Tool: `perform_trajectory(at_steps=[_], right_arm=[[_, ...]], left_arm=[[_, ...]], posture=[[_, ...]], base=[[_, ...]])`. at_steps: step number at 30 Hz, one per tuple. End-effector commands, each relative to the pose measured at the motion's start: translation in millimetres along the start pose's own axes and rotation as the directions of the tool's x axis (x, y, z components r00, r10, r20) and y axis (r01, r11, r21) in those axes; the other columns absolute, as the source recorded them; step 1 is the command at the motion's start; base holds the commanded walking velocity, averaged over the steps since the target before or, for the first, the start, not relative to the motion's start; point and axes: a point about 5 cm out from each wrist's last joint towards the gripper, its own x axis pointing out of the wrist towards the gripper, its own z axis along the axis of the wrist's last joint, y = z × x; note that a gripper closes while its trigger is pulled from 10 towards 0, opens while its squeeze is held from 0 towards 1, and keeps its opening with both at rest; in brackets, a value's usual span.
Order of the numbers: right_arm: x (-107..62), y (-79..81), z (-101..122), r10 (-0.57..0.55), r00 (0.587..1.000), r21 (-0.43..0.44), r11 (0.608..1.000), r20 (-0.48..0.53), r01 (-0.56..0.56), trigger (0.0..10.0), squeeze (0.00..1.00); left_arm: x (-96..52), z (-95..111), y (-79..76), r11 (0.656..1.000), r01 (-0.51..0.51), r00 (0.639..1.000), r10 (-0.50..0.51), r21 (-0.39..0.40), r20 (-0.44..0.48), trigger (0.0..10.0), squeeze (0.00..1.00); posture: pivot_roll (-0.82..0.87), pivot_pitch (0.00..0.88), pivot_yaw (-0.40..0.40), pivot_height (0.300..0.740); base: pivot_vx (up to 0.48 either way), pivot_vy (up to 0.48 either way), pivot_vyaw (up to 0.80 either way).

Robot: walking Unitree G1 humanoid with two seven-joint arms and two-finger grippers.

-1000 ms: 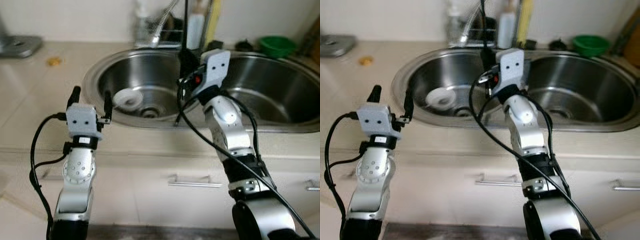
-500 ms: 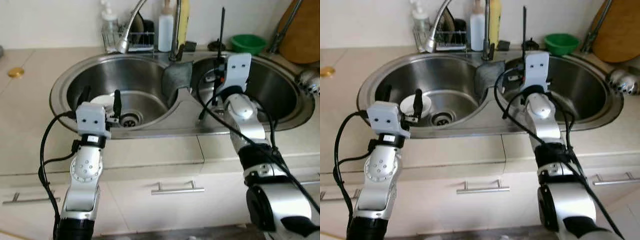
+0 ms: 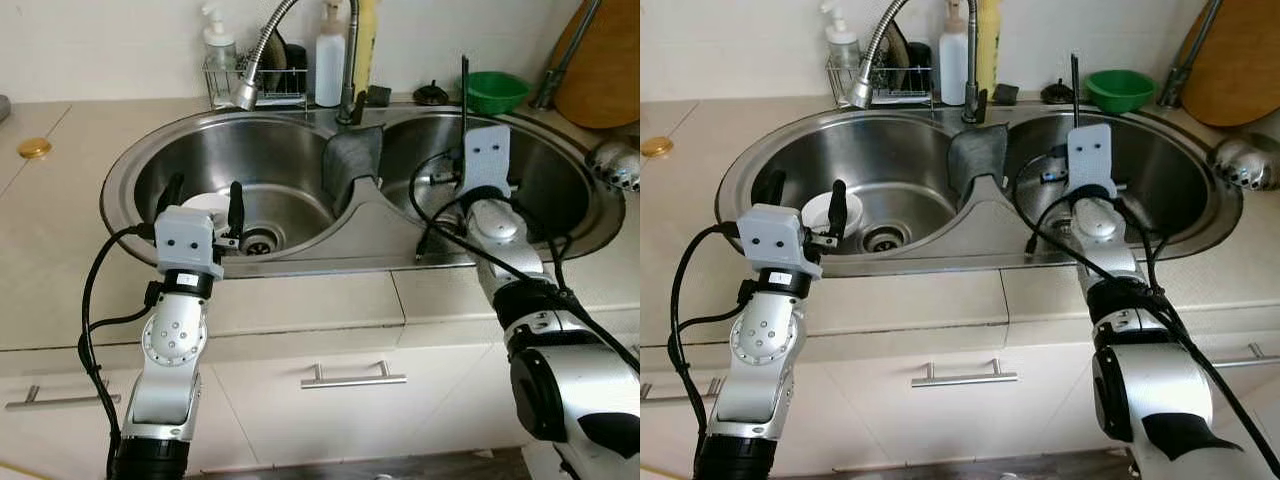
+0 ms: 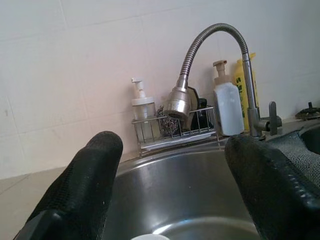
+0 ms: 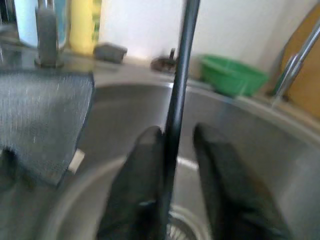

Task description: Kitchen organization

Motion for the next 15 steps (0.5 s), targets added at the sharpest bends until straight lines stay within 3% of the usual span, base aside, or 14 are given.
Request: perform_trajectory(at_steps=[1, 8, 15], right_arm=[[1.5, 0.6, 1, 0.003, 1.0, 0.033, 0.999, -0.013, -0.003, 10.0, 1.0], [0.7, 4.1, 3, 0.024, 1.0, 0.099, 0.995, 0.012, -0.026, 10.0, 1.0], [-0.4, 10.6, 16, 0.058, 0.993, 0.182, 0.98, 0.103, -0.076, 10.0, 1.0]], left_arm=[[-0.4, -3, -0.8, 1.0, 0.015, 1.0, -0.015, 0.009, -0.021, 10.0, 0.0], [-0.5, -3, -2.0, 1.0, 0.022, 0.999, -0.022, 0.007, -0.025, 10.0, 0.0], [-0.6, -3, -1.9, 1.0, 0.022, 0.999, -0.022, 0.006, -0.03, 10.0, 0.0]], posture=[[0.03, 0.0, -0.028, 0.74], [0.02, 0.0, -0.026, 0.74], [0.02, 0.0, -0.03, 0.74]], base=[[0.0, 0.0, 0.0], [0.0, 0.0, 0.0], [0.0, 0.0, 0.0]])
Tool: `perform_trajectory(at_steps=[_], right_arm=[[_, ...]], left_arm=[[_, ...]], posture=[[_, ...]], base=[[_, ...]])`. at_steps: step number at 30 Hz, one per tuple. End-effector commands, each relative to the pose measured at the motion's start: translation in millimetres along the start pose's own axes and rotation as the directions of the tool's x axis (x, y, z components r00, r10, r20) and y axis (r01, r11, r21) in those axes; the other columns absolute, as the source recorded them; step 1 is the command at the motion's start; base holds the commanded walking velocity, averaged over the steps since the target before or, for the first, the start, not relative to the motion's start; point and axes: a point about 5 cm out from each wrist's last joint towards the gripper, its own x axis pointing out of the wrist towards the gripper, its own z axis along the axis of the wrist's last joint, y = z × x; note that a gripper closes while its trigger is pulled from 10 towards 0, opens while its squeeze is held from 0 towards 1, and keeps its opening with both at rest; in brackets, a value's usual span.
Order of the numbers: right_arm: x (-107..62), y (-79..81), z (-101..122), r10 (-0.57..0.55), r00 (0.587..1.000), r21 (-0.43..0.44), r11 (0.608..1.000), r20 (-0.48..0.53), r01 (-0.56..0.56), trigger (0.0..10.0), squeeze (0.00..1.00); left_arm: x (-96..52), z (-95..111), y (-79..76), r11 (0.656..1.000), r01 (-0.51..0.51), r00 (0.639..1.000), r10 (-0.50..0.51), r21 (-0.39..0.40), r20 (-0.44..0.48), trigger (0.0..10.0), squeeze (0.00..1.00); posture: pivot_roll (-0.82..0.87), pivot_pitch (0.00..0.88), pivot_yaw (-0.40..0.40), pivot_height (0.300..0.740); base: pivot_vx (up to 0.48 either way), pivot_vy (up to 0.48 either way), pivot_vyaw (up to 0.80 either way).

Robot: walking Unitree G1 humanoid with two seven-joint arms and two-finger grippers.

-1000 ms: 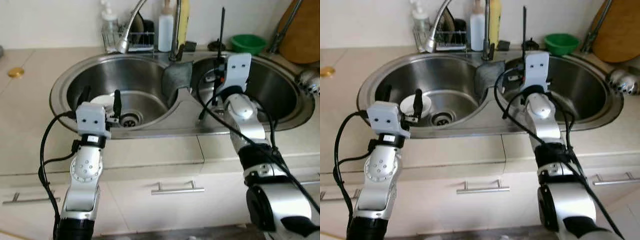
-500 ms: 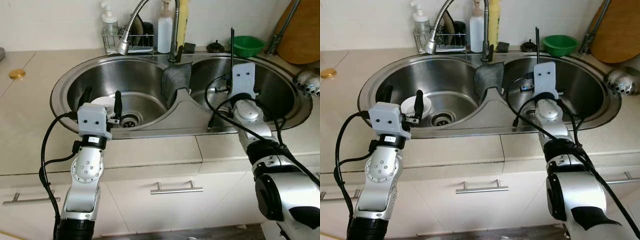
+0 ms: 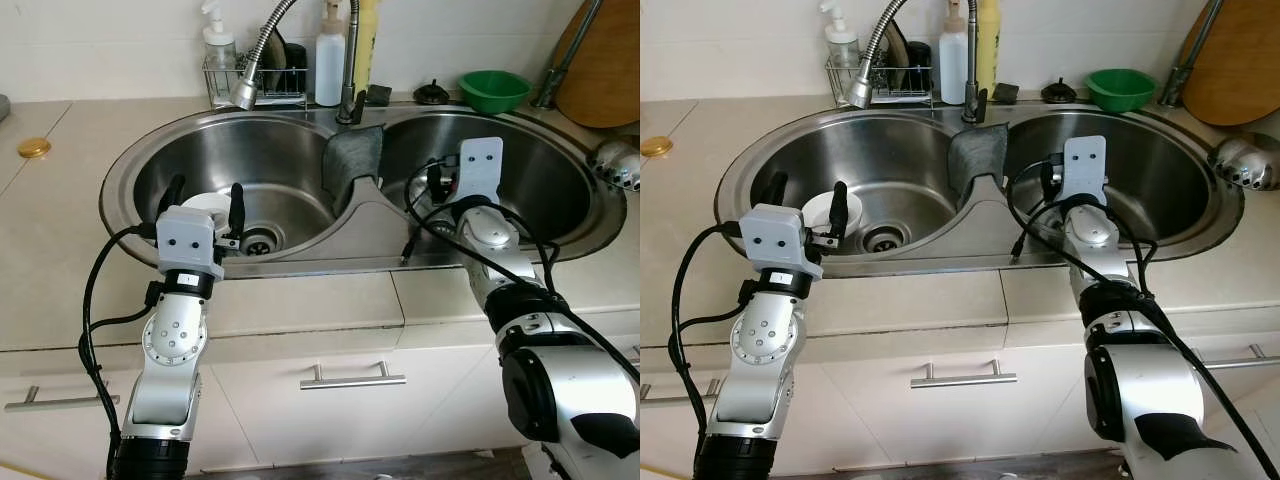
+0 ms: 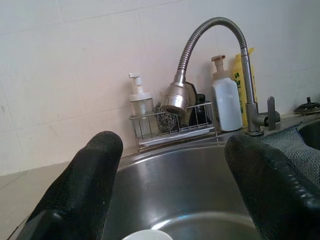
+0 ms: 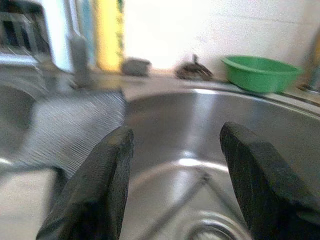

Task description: Kitchen organization

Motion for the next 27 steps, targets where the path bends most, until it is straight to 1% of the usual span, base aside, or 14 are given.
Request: perform_trajectory(at_steps=[1, 4, 6, 7, 8, 10, 11, 12, 13, 14, 17, 19, 25, 27], right_arm=[[0.3, 1.0, 12, 0.007, 0.997, 0.048, 0.999, 0.078, -0.011, 10.0, 1.0], [-2.2, 5.1, 23, 0.006, 0.989, 0.062, 0.998, 0.147, -0.015, 10.0, 1.0], [-7.7, 13.5, 29, 0.041, 0.979, 0.076, 0.995, 0.202, -0.058, 10.0, 1.0], [-7.7, 13.5, 29, 0.041, 0.979, 0.076, 0.995, 0.202, -0.058, 10.0, 1.0], [-9.1, 15.4, 30, 0.05, 0.975, 0.074, 0.995, 0.214, -0.068, 10.0, 0.79], [-10.1, 16.3, 30, 0.056, 0.974, 0.072, 0.995, 0.221, -0.073, 10.0, 0.79], [-12.5, 19.8, 29, 0.072, 0.972, 0.068, 0.994, 0.224, -0.089, 10.0, 0.0], [-14.8, 23.3, 26, 0.086, 0.972, 0.066, 0.993, 0.22, -0.103, 10.0, 0.0], [-14.8, 23.3, 26, 0.086, 0.972, 0.066, 0.993, 0.22, -0.103, 10.0, 0.0], [-18.5, 28.0, 23, 0.101, 0.972, 0.068, 0.991, 0.211, -0.118, 10.0, 0.0], [-20.9, 30.4, 21, 0.106, 0.973, 0.072, 0.99, 0.206, -0.123, 10.0, 0.0], [-24.1, 34.0, 21, 0.119, 0.97, 0.078, 0.987, 0.213, -0.139, 10.0, 0.0], [-27.5, 37.4, 23, 0.135, 0.964, 0.077, 0.985, 0.23, -0.157, 10.0, 0.0], [-31.5, 40.6, 25, 0.155, 0.956, 0.048, 0.984, 0.25, -0.172, 10.0, 0.0]], left_arm=[[-0.9, -2, -1.1, 1.0, 0.008, 1.0, -0.008, -0.001, -0.018, 10.0, 0.0], [-1.3, -2, -1.0, 1.0, 0.006, 1.0, -0.006, -0.007, -0.017, 10.0, 0.0], [-1.2, 0, -1.6, 1.0, 0.01, 1.0, -0.01, -0.021, -0.004, 10.0, 0.0], [-1.2, 0, -1.6, 1.0, 0.01, 1.0, -0.01, -0.021, -0.004, 10.0, 0.0], [-1.1, 0, -1.6, 1.0, 0.009, 1.0, -0.01, -0.021, -0.003, 10.0, 0.0], [-1.1, 0, -1.7, 1.0, 0.009, 1.0, -0.009, -0.021, -0.004, 10.0, 0.0], [-0.9, 1, -2.0, 1.0, 0.011, 1.0, -0.011, -0.024, -0.001, 10.0, 0.0], [-0.6, 1, -2.4, 1.0, 0.013, 1.0, -0.013, -0.026, 0.0, 10.0, 0.0], [-0.6, 1, -2.4, 1.0, 0.013, 1.0, -0.013, -0.026, 0.0, 10.0, 0.0], [-0.2, 1, -3.5, 0.999, 0.02, 1.0, -0.021, -0.033, -0.004, 10.0, 0.0], [-0.1, 1, -4.0, 0.999, 0.026, 1.0, -0.026, -0.033, -0.005, 10.0, 0.0], [-0.2, 4, -3.7, 0.999, 0.03, 0.999, -0.029, -0.029, 0.012, 10.0, 0.0], [-0.2, 7, -4.4, 0.999, 0.039, 0.999, -0.038, -0.025, 0.033, 10.0, 0.0], [-0.6, 8, -5.4, 0.999, 0.048, 0.998, -0.047, -0.02, 0.04, 10.0, 0.0]], posture=[[0.02, 0.0, -0.03, 0.74], [0.02, 0.0, -0.03, 0.74], [0.02, 0.0, -0.03, 0.74], [0.02, 0.0, -0.03, 0.74], [0.02, 0.0, -0.03, 0.74], [0.02, 0.0, -0.03, 0.74], [0.02, 0.0, -0.03, 0.74], [0.01, 0.0, -0.026, 0.74], [0.01, 0.0, -0.026, 0.74], [0.02, 0.0, -0.027, 0.74], [0.02, 0.0, -0.027, 0.74], [0.02, 0.0, -0.029, 0.74], [0.02, 0.0, -0.028, 0.74], [0.02, 0.0, -0.026, 0.74]], base=[[0.0, 0.0, 0.0], [0.0, 0.0, 0.0], [0.0, 0.0, 0.0], [0.0, 0.0, 0.0], [0.0, 0.0, 0.0], [0.0, 0.0, 0.0], [0.0, 0.0, 0.0], [0.0, 0.0, 0.0], [0.0, 0.0, 0.0], [0.0, 0.48, 0.0], [0.0, 0.48, 0.0], [0.0, 0.48, 0.0], [0.0, 0.48, 0.0], [0.0, 0.48, 0.0]])
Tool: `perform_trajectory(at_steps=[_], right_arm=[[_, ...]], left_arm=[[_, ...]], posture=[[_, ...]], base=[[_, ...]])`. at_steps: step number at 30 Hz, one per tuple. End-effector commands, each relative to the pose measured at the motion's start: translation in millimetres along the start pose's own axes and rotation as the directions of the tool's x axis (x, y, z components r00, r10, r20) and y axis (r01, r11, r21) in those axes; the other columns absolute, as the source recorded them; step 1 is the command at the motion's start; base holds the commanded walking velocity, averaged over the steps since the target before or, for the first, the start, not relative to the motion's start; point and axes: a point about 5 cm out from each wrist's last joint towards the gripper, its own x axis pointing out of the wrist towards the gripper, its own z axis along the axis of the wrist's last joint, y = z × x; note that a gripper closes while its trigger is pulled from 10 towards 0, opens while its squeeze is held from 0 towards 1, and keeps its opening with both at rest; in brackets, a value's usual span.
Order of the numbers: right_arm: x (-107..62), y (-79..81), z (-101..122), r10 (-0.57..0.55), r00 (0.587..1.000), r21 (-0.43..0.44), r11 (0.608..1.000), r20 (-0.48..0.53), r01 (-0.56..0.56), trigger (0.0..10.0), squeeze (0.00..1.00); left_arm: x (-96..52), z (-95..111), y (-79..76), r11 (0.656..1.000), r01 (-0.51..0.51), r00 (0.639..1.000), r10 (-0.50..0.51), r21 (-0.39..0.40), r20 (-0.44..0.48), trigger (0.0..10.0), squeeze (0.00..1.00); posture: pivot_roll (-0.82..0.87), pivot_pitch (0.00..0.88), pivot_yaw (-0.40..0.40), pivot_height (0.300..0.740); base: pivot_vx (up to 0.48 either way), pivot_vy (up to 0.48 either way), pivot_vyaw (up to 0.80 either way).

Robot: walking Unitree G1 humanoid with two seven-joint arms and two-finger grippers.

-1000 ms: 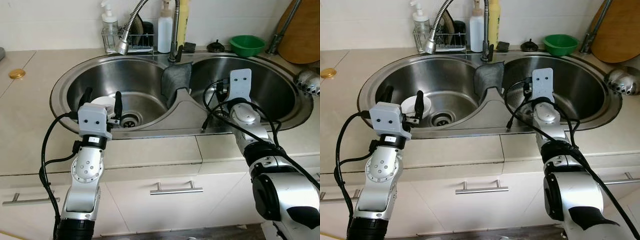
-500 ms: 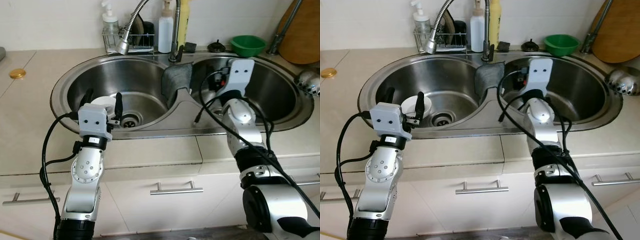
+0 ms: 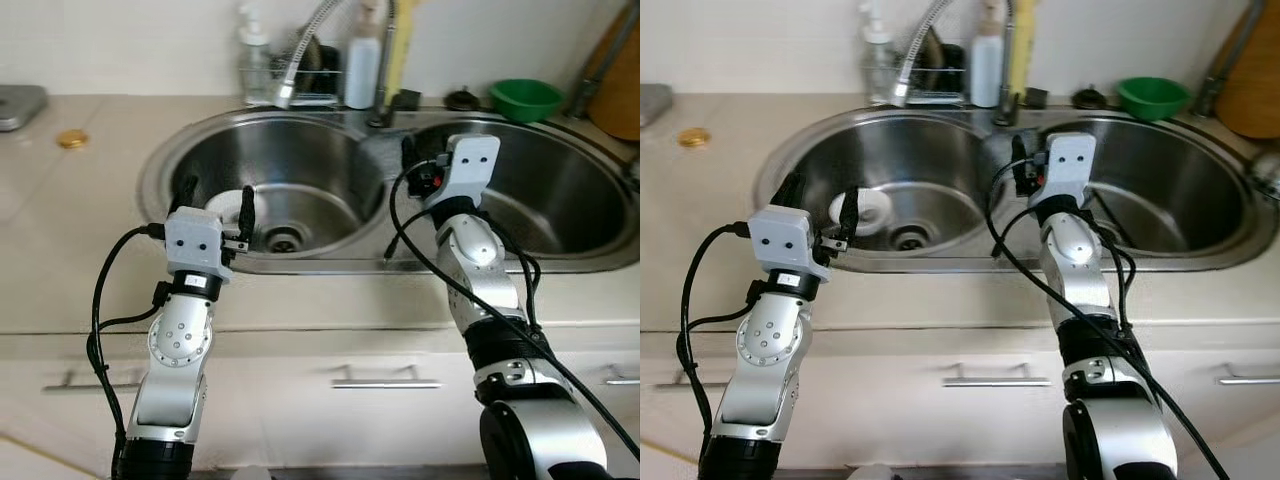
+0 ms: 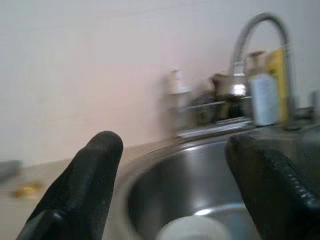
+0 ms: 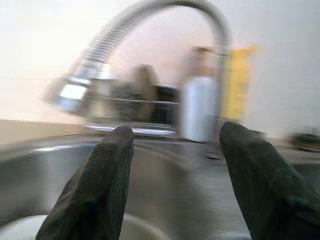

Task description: Kitchen organization

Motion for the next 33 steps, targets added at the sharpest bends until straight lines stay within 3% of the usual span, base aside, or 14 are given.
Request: perform_trajectory(at_steps=[1, 5, 16, 27, 33], right_arm=[[-5.1, -5.2, 3, -0.004, 1.0, -0.026, 1.0, 0.015, 0.004, 10.0, 0.0], [-7.9, -2.1, 4, 0.005, 1.0, -0.025, 1.0, 0.02, -0.004, 10.0, 0.0], [-19.2, 3.6, 6, 0.028, 0.998, -0.059, 0.998, 0.05, -0.025, 10.0, 0.0], [-26.1, 8.8, 7, 0.034, 0.997, -0.026, 0.999, 0.068, -0.033, 10.0, 0.0], [-28.6, 11.2, 8, 0.047, 0.996, -0.02, 0.999, 0.074, -0.046, 10.0, 0.0]], left_arm=[[1.6, 7, -3.5, 1.0, 0.017, 0.999, -0.016, -0.003, 0.038, 10.0, 0.0], [1.6, 8, -3.8, 1.0, 0.019, 0.999, -0.018, -0.004, 0.04, 10.0, 0.0], [0.8, 9, -4.8, 1.0, 0.026, 0.998, -0.027, 0.009, 0.061, 10.0, 0.0], [0.0, 8, -6.2, 0.999, 0.031, 0.997, -0.03, -0.007, 0.067, 10.0, 0.0], [0.7, 8, -6.7, 1.0, 0.029, 0.998, -0.029, -0.003, 0.064, 10.0, 0.0]], posture=[[0.02, 0.0, -0.025, 0.74], [0.02, 0.0, -0.024, 0.74], [0.01, 0.0, -0.023, 0.74], [0.01, 0.0, -0.024, 0.74], [0.01, 0.0, -0.023, 0.74]], base=[[0.0, 0.48, 0.0], [0.0, 0.48, 0.0], [0.0, 0.0, 0.0], [0.0, -0.321, -0.77], [0.0, 0.0, -0.8]])
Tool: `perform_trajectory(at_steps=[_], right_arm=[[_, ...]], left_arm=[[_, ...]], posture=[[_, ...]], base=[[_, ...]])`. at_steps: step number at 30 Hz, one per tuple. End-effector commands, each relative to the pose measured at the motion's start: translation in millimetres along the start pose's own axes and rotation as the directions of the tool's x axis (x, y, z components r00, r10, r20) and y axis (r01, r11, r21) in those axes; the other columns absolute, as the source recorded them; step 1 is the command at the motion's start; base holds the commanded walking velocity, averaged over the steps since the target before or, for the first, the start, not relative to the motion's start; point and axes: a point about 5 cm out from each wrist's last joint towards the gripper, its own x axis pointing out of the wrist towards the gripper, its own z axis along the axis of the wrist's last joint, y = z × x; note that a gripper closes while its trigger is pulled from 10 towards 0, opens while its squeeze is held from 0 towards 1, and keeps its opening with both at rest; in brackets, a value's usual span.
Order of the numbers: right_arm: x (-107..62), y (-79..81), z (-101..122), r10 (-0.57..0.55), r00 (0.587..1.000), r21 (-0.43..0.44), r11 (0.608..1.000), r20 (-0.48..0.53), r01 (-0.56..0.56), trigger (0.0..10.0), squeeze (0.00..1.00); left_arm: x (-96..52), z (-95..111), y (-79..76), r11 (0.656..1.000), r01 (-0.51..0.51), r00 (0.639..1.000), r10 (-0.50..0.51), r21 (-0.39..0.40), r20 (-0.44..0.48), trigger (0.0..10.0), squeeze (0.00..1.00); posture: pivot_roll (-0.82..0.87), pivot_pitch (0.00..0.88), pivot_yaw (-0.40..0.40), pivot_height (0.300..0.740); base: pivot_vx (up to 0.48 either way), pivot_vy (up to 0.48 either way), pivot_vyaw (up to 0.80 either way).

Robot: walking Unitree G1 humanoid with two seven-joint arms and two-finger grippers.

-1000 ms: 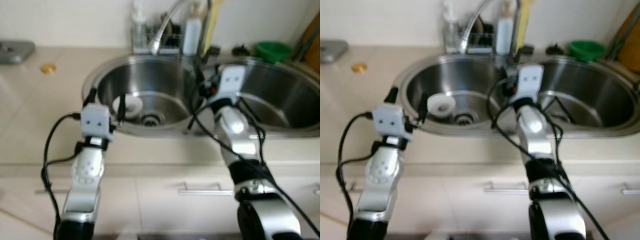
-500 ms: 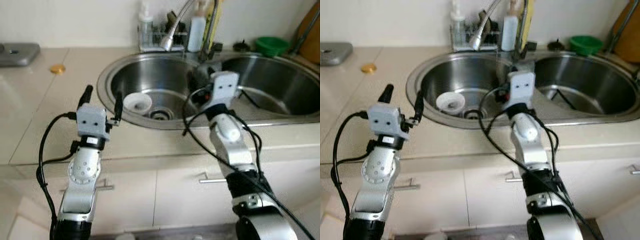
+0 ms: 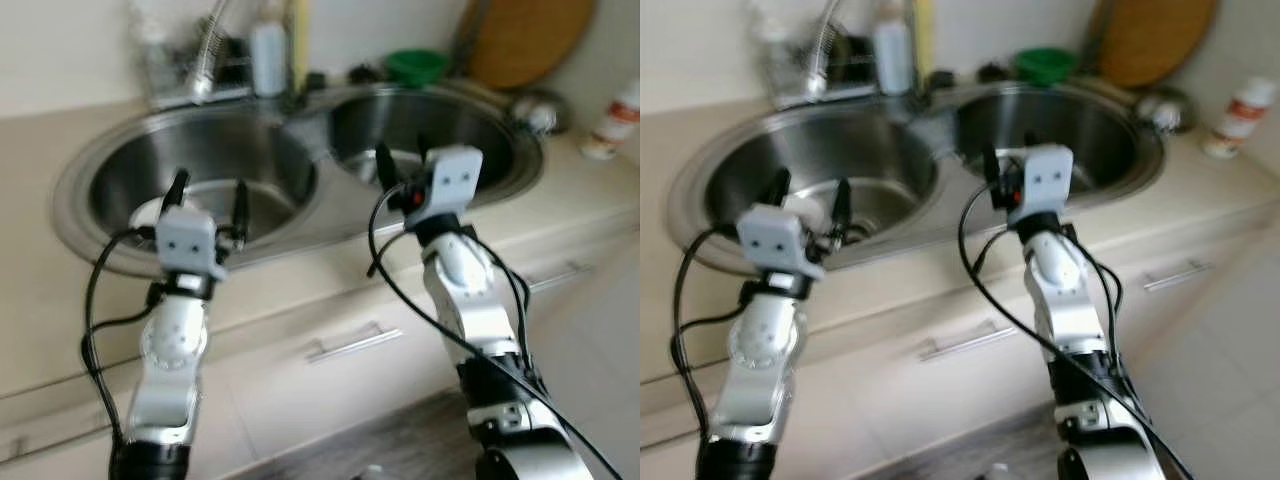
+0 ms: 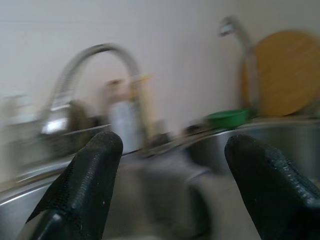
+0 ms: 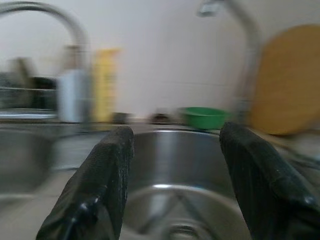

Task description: Kitchen organization

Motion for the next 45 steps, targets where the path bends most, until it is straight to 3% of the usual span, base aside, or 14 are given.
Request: perform_trajectory(at_steps=[1, 16, 29, 41, 45], right_arm=[[0.5, 4.0, 7, 0.016, 0.999, 0.008, 1.0, 0.032, -0.017, 10.0, 0.0], [-3.7, 6.3, 12, 0.036, 0.998, 0.001, 0.999, 0.059, -0.037, 10.0, 0.0], [-3.8, 0.8, 6, -0.024, 1.0, -0.001, 1.0, 0.016, 0.024, 10.0, 0.0], [-1.8, -5.7, 3, -0.084, 0.996, 0.02, 0.996, -0.008, 0.085, 10.0, 0.0], [-1.6, -4.9, 2, -0.092, 0.996, -0.021, 0.996, -0.019, 0.091, 10.0, 0.0]], left_arm=[[-1.0, 1, 3.6, 1.0, -0.003, 1.0, 0.003, 0.015, 0.01, 10.0, 0.0], [-0.1, 1, 3.1, 1.0, 0.0, 1.0, 0.0, 0.016, 0.014, 10.0, 0.0], [-0.8, -1, 1.5, 0.999, 0.009, 1.0, -0.009, 0.032, -0.005, 10.0, 0.0], [-1.9, -3, 0.5, 0.999, 0.016, 1.0, -0.015, 0.028, -0.015, 10.0, 0.0], [-2.1, -3, 0.1, 0.999, 0.017, 1.0, -0.016, 0.027, -0.018, 10.0, 0.0]], posture=[[0.01, 0.0, -0.022, 0.74], [0.0, 0.0, -0.023, 0.74], [0.0, 0.0, -0.025, 0.74], [0.0, 0.0, -0.025, 0.74], [0.0, 0.0, -0.024, 0.74]], base=[[0.0, 0.0, -0.8], [0.0, 0.0, -0.8], [0.0, 0.0, -0.8], [0.0, -0.47, -0.8], [0.0, -0.472, -0.6]])
